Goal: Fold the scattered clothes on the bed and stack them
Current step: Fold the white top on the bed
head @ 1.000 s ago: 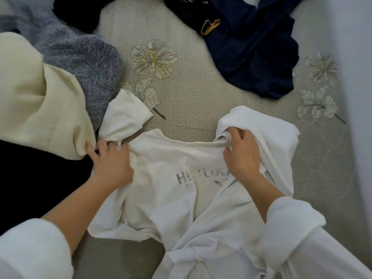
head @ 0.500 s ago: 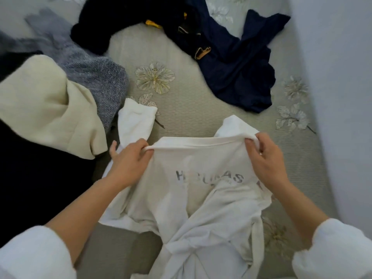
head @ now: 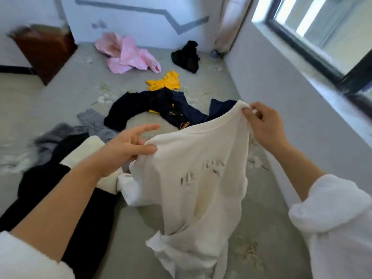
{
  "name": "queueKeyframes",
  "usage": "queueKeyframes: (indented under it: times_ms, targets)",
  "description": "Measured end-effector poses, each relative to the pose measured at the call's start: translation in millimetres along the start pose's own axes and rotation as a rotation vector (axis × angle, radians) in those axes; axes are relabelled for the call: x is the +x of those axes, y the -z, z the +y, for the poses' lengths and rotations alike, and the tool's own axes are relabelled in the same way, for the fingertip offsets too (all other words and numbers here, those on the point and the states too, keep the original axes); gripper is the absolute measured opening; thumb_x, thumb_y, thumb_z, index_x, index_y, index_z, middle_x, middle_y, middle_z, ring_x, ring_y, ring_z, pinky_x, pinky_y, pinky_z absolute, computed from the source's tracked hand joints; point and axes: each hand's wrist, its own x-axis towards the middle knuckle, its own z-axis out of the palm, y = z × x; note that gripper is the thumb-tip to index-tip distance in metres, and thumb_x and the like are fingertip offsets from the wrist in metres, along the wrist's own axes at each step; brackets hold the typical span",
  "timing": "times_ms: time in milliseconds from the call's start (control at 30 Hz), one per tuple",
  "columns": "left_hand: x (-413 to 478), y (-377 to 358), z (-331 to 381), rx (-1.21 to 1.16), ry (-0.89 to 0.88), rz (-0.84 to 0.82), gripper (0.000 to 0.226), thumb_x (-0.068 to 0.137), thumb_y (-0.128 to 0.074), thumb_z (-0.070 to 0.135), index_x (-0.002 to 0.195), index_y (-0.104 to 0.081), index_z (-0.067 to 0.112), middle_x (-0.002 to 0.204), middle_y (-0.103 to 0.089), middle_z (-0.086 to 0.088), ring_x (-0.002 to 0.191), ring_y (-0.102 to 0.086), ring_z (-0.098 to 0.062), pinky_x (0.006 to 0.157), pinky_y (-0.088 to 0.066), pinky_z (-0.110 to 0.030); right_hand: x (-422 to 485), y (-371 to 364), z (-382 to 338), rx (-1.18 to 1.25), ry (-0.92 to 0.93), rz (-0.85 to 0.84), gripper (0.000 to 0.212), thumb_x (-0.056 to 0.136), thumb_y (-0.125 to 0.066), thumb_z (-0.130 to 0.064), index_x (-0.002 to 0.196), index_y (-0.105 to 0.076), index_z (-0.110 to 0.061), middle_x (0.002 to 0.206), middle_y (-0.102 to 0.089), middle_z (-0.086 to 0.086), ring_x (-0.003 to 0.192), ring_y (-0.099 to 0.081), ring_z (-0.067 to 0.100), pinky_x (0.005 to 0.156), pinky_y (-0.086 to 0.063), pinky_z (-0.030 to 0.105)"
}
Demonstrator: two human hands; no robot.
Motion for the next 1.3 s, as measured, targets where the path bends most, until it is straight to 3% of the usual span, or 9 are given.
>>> queueKeyframes:
  times_ms: [167,233,400,633,733,833,1000,1133,1300]
  targets:
    - [-25.3,-4.4,81.8,0.027,-0.091,-0.107,0.092,0.042,-0.094,0.037,0.126,-0.057,0.028,0.101,-0.072,-0.016,0.087,-0.07,-0.024,0.074,-0.058,-0.03,17.9,50.0,-75.5,0.474,0.069,0.148,0.019,0.098,-0.054,-0.022,0.08,-0.062,-0.019,0.068,-0.066,0.002,0.062,-0.064,0.012,0.071,-0.058,0.035]
    - [-30.7,-11.0,95.6,0.091,-0.084,-0.178,0.065,0.06,-0.086,0.018,0.121,-0.064,0.017,0.104,-0.072,-0.013,0.089,-0.071,-0.023,0.076,-0.059,-0.03,18.8,60.7,-90.8,0.607,0.089,0.103,0.014,0.099,-0.053,-0.022,0.088,-0.062,-0.022,0.081,-0.07,0.001,0.077,-0.068,0.013,0.08,-0.057,0.032]
    - [-21.0,-59.0,78.5,0.205,-0.024,-0.116,0.032,0.085,-0.067,0.004,0.116,-0.062,0.002,0.105,-0.071,-0.016,0.094,-0.07,-0.028,0.083,-0.057,-0.035,6.1,49.8,-75.2,0.501,-0.044,-0.492,0.053,0.097,-0.053,-0.012,0.14,-0.034,-0.035,0.128,-0.057,-0.008,0.111,-0.057,0.006,0.094,-0.046,0.033]
    - [24.7,-114.9,33.9,-0.066,0.134,0.08,0.013,0.088,-0.06,0.012,0.098,-0.065,0.005,0.103,-0.067,-0.017,0.096,-0.065,-0.022,0.086,-0.055,-0.034,-79.7,-3.2,-28.6,0.222,-0.284,-0.985,0.053,0.076,-0.077,-0.023,0.125,-0.055,-0.026,0.112,-0.068,-0.006,0.103,-0.065,0.009,0.081,-0.056,0.028]
    - [32.3,-139.8,49.2,-0.059,0.127,-0.048,0.012,0.087,-0.055,0.019,0.093,-0.065,0.014,0.1,-0.068,0.001,0.104,-0.061,-0.012,0.088,-0.043,-0.034,-101.9,-34.0,-23.5,0.402,-0.331,-0.581,0.038,0.081,-0.074,-0.025,0.116,-0.059,-0.029,0.103,-0.069,-0.007,0.095,-0.064,0.007,0.071,-0.048,0.014]
    - [37.3,-136.2,70.7,0.101,0.09,-0.086,0.024,0.088,-0.053,0.017,0.107,-0.067,0.009,0.105,-0.071,-0.001,0.104,-0.063,-0.01,0.086,-0.042,-0.029,-92.4,-30.6,-17.1,0.512,-0.518,-0.21,0.016,0.089,-0.053,-0.007,0.094,-0.068,-0.01,0.089,-0.067,0.014,0.084,-0.059,0.024,0.071,-0.048,0.033]
    - [46.2,-90.7,61.5,0.352,-0.043,0.273,0.046,0.087,-0.054,0.001,0.13,-0.057,0.016,0.114,-0.065,0.0,0.092,-0.058,-0.006,0.068,-0.042,-0.006,-61.4,37.9,-38.4,0.532,-0.455,-0.183,0.02,0.088,-0.049,-0.01,0.086,-0.065,0.002,0.077,-0.062,0.009,0.074,-0.057,0.022,0.065,-0.045,0.031]
    - [51.7,-92.4,-1.4,0.489,0.091,0.028,0.071,0.083,-0.066,0.013,0.145,-0.035,0.028,0.147,-0.04,-0.004,0.131,-0.038,-0.017,0.092,-0.035,-0.022,-38.2,69.6,-68.2,0.654,-0.382,-0.208,0.022,0.087,-0.047,-0.007,0.086,-0.069,-0.006,0.088,-0.066,0.013,0.086,-0.062,0.027,0.08,-0.048,0.039]
    - [57.2,-128.9,-57.3,0.385,0.16,0.018,0.086,0.081,-0.071,0.043,0.15,-0.021,0.029,0.149,-0.033,0.002,0.131,-0.041,-0.017,0.092,-0.04,-0.024,-24.3,96.8,-97.6,0.779,-0.278,-0.3,0.022,0.092,-0.046,-0.015,0.083,-0.065,-0.008,0.072,-0.066,0.007,0.071,-0.062,0.021,0.07,-0.051,0.032]
